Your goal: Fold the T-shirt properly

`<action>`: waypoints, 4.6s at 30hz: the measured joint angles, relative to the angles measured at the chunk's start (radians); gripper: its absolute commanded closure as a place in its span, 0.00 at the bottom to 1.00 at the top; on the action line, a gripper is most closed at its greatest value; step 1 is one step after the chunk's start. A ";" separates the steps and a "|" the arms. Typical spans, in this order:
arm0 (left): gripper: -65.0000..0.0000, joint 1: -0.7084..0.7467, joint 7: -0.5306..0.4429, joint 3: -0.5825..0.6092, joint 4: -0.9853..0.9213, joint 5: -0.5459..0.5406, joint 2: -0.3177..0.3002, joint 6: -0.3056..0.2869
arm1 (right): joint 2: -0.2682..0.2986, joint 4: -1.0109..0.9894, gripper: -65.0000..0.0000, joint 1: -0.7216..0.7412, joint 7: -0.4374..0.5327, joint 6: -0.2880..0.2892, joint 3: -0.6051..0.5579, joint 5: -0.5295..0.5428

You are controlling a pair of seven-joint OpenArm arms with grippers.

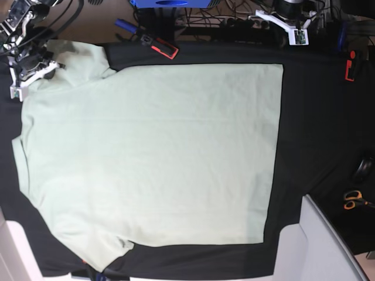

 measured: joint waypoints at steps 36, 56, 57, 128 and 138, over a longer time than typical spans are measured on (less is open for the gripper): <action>0.62 -0.079 -0.006 -0.137 -0.054 -0.008 0.026 -0.130 | 0.031 -0.079 1.00 -0.005 0.057 0.011 0.001 0.052; 0.62 -0.113 -0.008 -0.132 -0.043 -0.159 0.031 -0.131 | 0.031 -0.079 1.00 -0.005 0.059 0.011 0.001 0.051; 0.62 -0.108 -0.006 -0.130 -0.042 -0.157 0.021 -0.129 | 0.031 -0.079 1.00 -0.005 0.059 0.011 0.001 0.051; 1.00 -0.199 -0.006 -0.037 -0.234 -0.438 -0.047 -0.271 | 0.055 -0.077 1.00 0.000 0.031 0.031 -0.002 0.055; 1.00 -0.146 -0.004 -0.090 -0.123 -0.437 -0.056 -0.271 | 0.028 0.102 1.00 -0.055 -0.132 0.043 -0.026 0.016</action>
